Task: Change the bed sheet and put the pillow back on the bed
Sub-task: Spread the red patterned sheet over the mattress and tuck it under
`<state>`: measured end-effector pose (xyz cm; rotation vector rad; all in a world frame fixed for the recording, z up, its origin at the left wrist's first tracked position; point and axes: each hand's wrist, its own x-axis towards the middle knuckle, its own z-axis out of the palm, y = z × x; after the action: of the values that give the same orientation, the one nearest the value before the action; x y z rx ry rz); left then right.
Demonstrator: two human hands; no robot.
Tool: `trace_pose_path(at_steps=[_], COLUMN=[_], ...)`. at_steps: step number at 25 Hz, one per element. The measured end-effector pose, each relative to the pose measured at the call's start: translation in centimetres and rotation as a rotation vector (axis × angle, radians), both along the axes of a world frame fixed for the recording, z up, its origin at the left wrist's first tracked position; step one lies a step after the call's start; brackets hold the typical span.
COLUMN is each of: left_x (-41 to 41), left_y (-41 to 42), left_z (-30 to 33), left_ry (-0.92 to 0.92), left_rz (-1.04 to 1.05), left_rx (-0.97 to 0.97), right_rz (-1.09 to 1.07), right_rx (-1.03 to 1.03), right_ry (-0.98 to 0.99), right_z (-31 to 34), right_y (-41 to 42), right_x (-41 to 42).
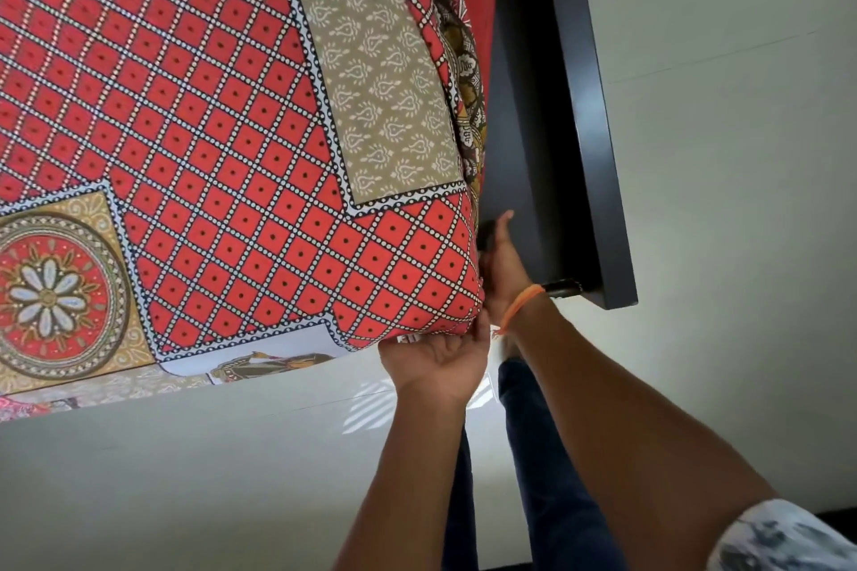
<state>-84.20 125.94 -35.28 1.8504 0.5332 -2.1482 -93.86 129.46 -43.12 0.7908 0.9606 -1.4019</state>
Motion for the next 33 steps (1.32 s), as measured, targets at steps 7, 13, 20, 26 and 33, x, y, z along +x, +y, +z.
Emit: trace_pose_path(at_steps=[7,13,20,26,33], left_x=[-1.7,-1.9,-1.2,-1.9,-7.7], left_y=[-0.5,-0.4,-0.2,0.1,-4.2], left_z=[-0.6,-1.7,-2.7,-0.1,12.8], left_ry=[-0.016,-0.02,-0.185,-0.408,-0.623], left_rz=[0.163,0.162,0.081,-0.151,-1.256], left_rx=[-0.032,-0.033,0.068,-0.02,-1.036], right_rz=[0.629,0.311,0.028,0.32,0.658], right_rx=[0.468,0.135,0.107,0.633,0.611], right_ry=[0.545,0.14,-0.035,0.425,0.84], right_z=[0.6,1.0,-0.3,2.7,15.4], right_y=[0.7,0.6,-0.8,-0.6,-1.6], right_x=[-0.4,-1.5,0.0,0.9,-5.2])
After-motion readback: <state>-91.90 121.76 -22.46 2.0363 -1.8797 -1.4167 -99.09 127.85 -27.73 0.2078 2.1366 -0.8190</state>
